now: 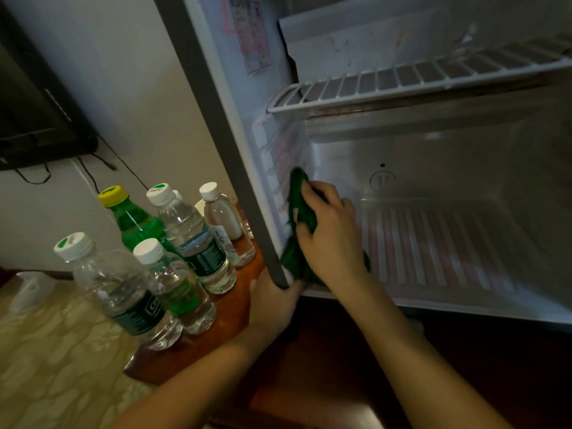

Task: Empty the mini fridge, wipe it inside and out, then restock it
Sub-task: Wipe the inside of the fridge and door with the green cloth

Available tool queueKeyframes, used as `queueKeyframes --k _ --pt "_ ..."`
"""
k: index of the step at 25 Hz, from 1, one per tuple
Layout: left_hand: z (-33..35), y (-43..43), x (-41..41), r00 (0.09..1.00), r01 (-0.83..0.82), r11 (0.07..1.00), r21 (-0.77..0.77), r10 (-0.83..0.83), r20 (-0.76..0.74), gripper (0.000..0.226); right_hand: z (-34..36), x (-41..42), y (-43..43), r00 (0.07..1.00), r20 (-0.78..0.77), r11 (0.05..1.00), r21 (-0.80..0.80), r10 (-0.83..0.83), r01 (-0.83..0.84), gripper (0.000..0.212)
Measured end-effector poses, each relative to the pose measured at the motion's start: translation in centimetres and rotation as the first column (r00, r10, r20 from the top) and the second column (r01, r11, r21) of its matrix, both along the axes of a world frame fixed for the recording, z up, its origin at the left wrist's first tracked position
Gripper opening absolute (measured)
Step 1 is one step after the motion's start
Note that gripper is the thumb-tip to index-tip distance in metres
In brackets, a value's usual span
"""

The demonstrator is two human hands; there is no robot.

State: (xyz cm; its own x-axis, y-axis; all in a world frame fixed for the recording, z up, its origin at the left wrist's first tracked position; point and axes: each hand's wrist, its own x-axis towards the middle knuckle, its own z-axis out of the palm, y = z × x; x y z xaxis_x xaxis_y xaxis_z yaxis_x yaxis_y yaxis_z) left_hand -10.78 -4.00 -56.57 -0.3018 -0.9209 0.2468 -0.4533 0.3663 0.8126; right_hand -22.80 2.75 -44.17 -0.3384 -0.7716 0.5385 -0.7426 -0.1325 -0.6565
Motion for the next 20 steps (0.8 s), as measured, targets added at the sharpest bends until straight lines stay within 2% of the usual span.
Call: queueKeyframes --k 3,4,6,7,9,11,13,14,15,16,17,18,19,20 --pt "-0.6 -0.3 0.1 0.997 0.072 0.997 -0.037 -0.070 0.037 0.019 0.4 1.6 2.2 0.994 -0.101 0.995 0.093 0.033 -0.023 0.065" --pt "-1.0 -0.5 0.1 0.996 0.084 0.996 -0.021 -0.084 0.004 0.013 0.0 2.8 3.5 0.990 -0.134 0.993 0.118 0.046 -0.030 0.066" --pt "-1.0 -0.3 0.1 0.995 0.068 0.998 0.000 -0.067 -0.075 0.008 -0.9 3.6 3.8 0.986 -0.165 0.998 0.065 0.016 -0.005 0.066" --pt "-0.4 0.0 0.1 0.995 0.061 0.998 -0.014 -0.062 -0.081 0.005 -0.5 2.8 2.7 0.993 -0.115 0.999 0.045 0.002 0.003 0.064" --pt "0.4 0.2 0.0 0.998 0.067 0.997 -0.025 -0.067 -0.016 0.021 0.4 0.5 0.4 1.000 0.005 0.996 0.086 0.006 -0.006 0.062" --pt "0.5 0.1 0.2 0.997 0.045 0.999 0.014 -0.046 0.064 0.026 0.3 -0.6 0.3 0.998 0.017 0.992 0.110 0.056 -0.058 0.063" --pt "0.0 -0.3 0.6 0.989 0.023 0.999 0.023 -0.026 0.147 0.020 -0.2 0.1 2.7 0.976 0.043 0.971 0.101 0.212 -0.215 0.065" --pt "-0.4 -0.6 0.7 0.986 0.006 0.999 0.045 -0.014 0.164 0.020 -0.7 0.6 4.3 0.938 0.152 0.938 0.108 0.312 -0.330 0.064" --pt "-0.4 -0.6 0.7 0.986 -0.006 0.998 0.061 -0.004 0.169 0.018 -0.7 0.8 5.9 0.854 0.350 0.895 0.083 0.385 -0.438 0.061" --pt "-0.4 -0.6 0.7 0.988 -0.005 0.998 0.067 -0.006 0.156 0.014 -0.8 0.8 7.2 0.696 0.598 0.864 0.011 0.397 -0.503 0.058" --pt "0.1 -0.1 0.6 0.990 0.002 0.997 0.076 -0.012 0.139 0.009 -0.6 0.5 8.3 0.475 0.806 0.849 -0.063 0.354 -0.525 0.053" --pt "0.8 0.3 0.5 0.995 0.023 0.998 0.057 -0.029 0.099 0.010 0.1 0.2 9.2 0.251 0.931 0.855 -0.108 0.266 -0.507 0.046" --pt "1.5 0.8 0.4 0.998 0.032 0.998 0.051 -0.034 0.044 0.021 0.6 -0.4 10.0 0.070 0.978 0.862 -0.137 0.195 -0.487 0.033" --pt "2.0 1.1 0.3 0.999 0.046 0.998 0.046 -0.045 -0.013 0.032 1.2 -0.8 11.0 -0.042 0.990 0.873 -0.139 0.136 -0.468 0.020"
